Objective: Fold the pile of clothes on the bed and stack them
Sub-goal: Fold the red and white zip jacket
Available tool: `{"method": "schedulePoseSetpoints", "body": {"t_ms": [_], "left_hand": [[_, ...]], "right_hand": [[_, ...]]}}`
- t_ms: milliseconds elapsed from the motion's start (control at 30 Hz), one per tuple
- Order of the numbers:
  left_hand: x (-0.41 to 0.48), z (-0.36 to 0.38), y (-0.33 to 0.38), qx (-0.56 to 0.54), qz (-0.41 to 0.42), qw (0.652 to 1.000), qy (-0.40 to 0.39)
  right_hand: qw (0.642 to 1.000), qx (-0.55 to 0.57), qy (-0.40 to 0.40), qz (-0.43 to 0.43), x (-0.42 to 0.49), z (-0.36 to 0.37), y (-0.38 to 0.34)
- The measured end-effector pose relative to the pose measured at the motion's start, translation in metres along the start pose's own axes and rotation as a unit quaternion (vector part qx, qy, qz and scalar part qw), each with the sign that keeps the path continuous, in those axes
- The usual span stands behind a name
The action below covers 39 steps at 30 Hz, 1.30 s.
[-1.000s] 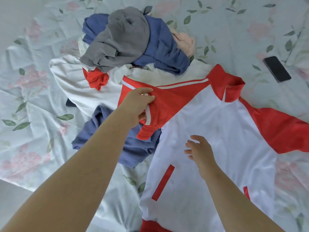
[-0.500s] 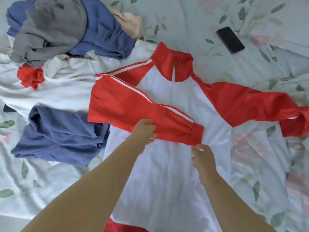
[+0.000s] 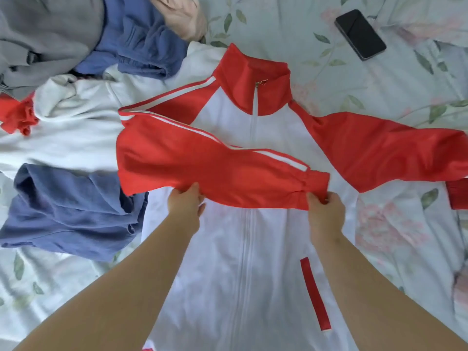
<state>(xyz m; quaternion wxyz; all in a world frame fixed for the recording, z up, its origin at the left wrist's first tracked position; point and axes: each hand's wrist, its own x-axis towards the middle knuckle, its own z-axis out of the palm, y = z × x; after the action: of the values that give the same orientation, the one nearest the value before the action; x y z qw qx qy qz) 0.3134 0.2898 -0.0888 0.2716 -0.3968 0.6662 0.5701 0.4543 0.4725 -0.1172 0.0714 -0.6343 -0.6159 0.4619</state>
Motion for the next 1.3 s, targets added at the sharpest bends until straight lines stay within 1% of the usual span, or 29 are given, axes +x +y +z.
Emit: {"method": "schedulePoseSetpoints", "body": {"t_ms": [67,133,167,200,233,267,300,333,367,400,433,467,533,600,667,733,767,800,833,867,900,933,967,1000,1067,1133,1167,1267,1300], "left_hand": [[-0.016,0.019,-0.008,0.067,-0.018,0.995,-0.067],[-0.032,0.036,-0.013,0.147,-0.068,0.98,-0.119],[-0.038,0.044,-0.017,0.182,-0.077,0.971,-0.132],[-0.043,0.051,-0.02,0.221,-0.054,0.964,-0.135],[-0.045,0.057,-0.024,0.272,0.006,0.954,-0.129],[-0.047,0.063,-0.028,0.332,0.101,0.931,-0.116],[-0.047,0.068,-0.032,0.386,0.213,0.892,-0.106],[-0.047,0.072,-0.035,0.427,0.306,0.843,-0.113],[-0.045,0.076,-0.037,0.472,0.365,0.791,-0.138],[-0.04,0.08,-0.04,0.52,0.384,0.743,-0.175],[-0.037,0.083,-0.042,0.568,0.371,0.706,-0.202],[-0.034,0.087,-0.043,0.615,0.345,0.677,-0.212],[-0.026,0.093,-0.046,0.686,0.29,0.638,-0.198],[-0.022,0.1,-0.048,0.723,0.268,0.616,-0.162],[-0.024,0.11,-0.053,0.729,0.295,0.608,-0.11],[-0.03,0.123,-0.06,0.709,0.379,0.591,-0.07],[-0.033,0.131,-0.064,0.692,0.429,0.576,-0.077],[-0.037,0.139,-0.068,0.679,0.472,0.553,-0.107],[-0.039,0.147,-0.072,0.681,0.498,0.517,-0.146],[-0.039,0.153,-0.075,0.698,0.504,0.477,-0.178],[-0.036,0.158,-0.077,0.726,0.49,0.442,-0.193],[-0.033,0.162,-0.078,0.755,0.464,0.422,-0.191],[-0.029,0.164,-0.076,0.775,0.44,0.418,-0.178],[-0.025,0.166,-0.074,0.784,0.422,0.426,-0.164],[-0.021,0.17,-0.068,0.779,0.398,0.456,-0.162],[-0.019,0.172,-0.061,0.766,0.385,0.48,-0.187],[-0.019,0.17,-0.06,0.764,0.39,0.475,-0.198],[-0.022,0.159,-0.068,0.774,0.433,0.409,-0.216],[-0.022,0.157,-0.073,0.773,0.441,0.399,-0.22]], "right_hand": [[0.996,0.048,0.067,0.012,0.012,-0.02,0.001],[0.992,0.087,0.089,0.029,0.023,-0.038,0.005],[0.991,0.094,0.089,0.028,0.027,-0.046,0.006],[0.991,0.097,0.084,0.025,0.032,-0.051,0.006],[0.991,0.104,0.076,0.022,0.035,-0.055,0.006],[0.99,0.121,0.069,0.025,0.038,-0.057,0.006],[0.987,0.141,0.063,0.031,0.04,-0.059,0.006],[0.986,0.152,0.062,0.034,0.042,-0.061,0.006],[0.987,0.15,0.058,0.032,0.044,-0.063,0.006],[0.988,0.143,0.045,0.028,0.046,-0.065,0.006],[0.989,0.141,0.026,0.024,0.049,-0.067,0.007],[0.989,0.143,0.006,0.024,0.053,-0.07,0.008],[0.986,0.156,-0.017,0.057,0.062,-0.08,0.009],[0.974,0.192,-0.018,0.121,0.076,-0.093,0.012],[0.963,0.221,-0.016,0.156,0.091,-0.108,0.015],[0.955,0.249,-0.008,0.164,0.106,-0.117,0.016],[0.949,0.271,-0.005,0.162,0.113,-0.12,0.016],[0.942,0.294,-0.003,0.159,0.119,-0.122,0.013],[0.935,0.316,0.0,0.16,0.123,-0.123,0.01],[0.926,0.339,0.005,0.165,0.128,-0.123,0.006],[0.915,0.364,0.006,0.173,0.132,-0.123,0.002],[0.902,0.393,0.003,0.181,0.135,-0.123,-0.001],[0.887,0.421,-0.005,0.187,0.138,-0.123,-0.003],[0.874,0.445,-0.015,0.194,0.141,-0.124,-0.005],[0.846,0.487,-0.03,0.213,0.147,-0.126,-0.009],[0.82,0.519,-0.025,0.239,0.154,-0.126,-0.012],[0.818,0.515,-0.019,0.256,0.157,-0.126,-0.013],[0.842,0.46,-0.025,0.281,0.162,-0.121,-0.018],[0.844,0.461,-0.027,0.272,0.162,-0.118,-0.021]]}}
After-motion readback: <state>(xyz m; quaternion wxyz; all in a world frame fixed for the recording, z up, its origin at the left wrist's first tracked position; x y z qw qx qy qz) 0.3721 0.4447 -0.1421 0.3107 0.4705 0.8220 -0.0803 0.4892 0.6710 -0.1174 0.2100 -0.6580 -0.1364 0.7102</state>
